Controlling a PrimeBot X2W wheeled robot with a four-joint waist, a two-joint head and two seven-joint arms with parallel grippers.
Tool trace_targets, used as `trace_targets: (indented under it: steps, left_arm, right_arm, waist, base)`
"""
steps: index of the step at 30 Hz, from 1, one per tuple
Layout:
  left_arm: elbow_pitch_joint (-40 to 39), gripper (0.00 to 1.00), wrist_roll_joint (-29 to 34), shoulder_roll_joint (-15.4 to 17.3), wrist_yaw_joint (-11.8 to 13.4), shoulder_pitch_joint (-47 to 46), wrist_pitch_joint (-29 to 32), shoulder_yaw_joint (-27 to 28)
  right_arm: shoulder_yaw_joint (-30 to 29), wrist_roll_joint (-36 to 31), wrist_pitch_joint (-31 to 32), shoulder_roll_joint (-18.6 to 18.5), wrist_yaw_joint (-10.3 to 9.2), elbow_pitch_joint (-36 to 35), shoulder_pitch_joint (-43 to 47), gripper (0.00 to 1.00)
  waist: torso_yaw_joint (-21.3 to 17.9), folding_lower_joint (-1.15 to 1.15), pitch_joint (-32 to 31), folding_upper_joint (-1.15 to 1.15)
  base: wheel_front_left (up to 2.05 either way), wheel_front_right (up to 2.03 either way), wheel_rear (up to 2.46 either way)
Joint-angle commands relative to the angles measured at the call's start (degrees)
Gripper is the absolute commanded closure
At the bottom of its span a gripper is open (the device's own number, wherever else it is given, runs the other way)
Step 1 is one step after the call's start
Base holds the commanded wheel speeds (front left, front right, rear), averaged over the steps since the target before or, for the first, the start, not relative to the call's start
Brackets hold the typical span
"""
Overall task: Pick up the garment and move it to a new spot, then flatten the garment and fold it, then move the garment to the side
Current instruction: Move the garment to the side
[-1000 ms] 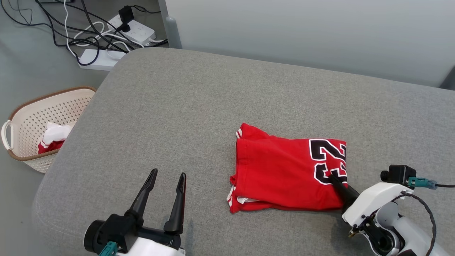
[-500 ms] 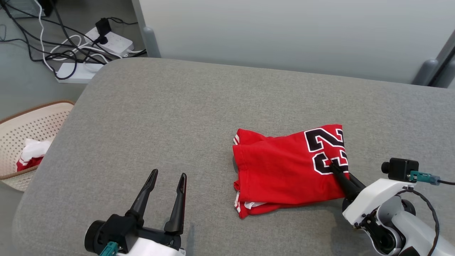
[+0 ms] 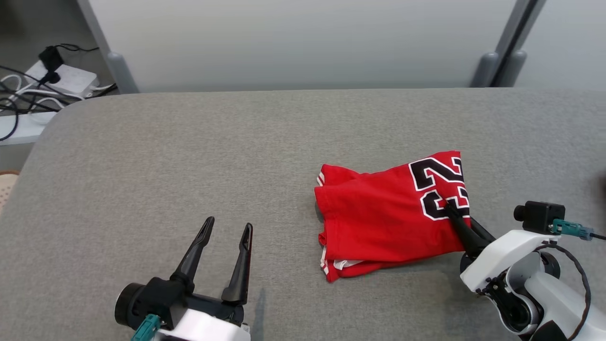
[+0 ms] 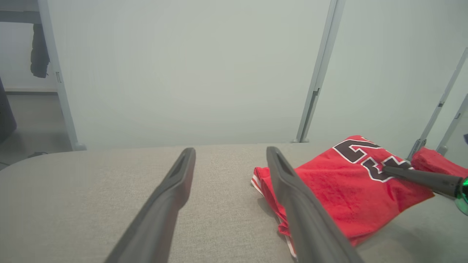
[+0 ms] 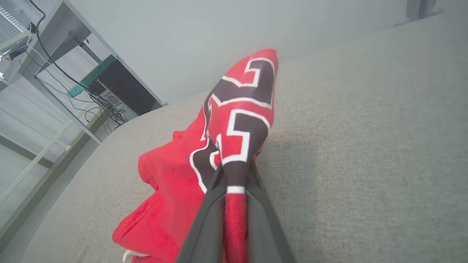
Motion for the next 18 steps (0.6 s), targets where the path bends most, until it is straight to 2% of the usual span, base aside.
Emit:
trace_targets:
  steps: [1, 10, 18]
  left_arm:
    - [-1.2, 0.00, 0.5, 0.0, -0.3, -3.0, -0.6, 1.7]
    - [-0.8, 0.00, 0.9, 0.0, -0.7, -4.8, -0.6, 1.4]
    - [-1.0, 0.00, 1.4, 0.0, -1.0, -5.9, -0.6, 1.3]
  right_arm:
    - [0.5, -0.1, -1.2, -0.8, 0.25, -1.1, -1.3, 1.00]
    - [1.5, 0.5, -2.3, -0.8, 0.25, -1.3, -2.3, 1.00]
    - [1.5, 0.9, -2.9, -0.9, 0.25, -1.3, -2.4, 1.00]
  waist:
    - [-3.0, 0.00, 0.6, 0.00]
    - [-10.2, 0.00, 1.7, 0.00]
    - [-14.6, 0.00, 3.0, 0.00]
  base:
    - [0.00, 0.00, 0.00]
    - [0.00, 0.00, 0.00]
    - [0.00, 0.00, 0.00]
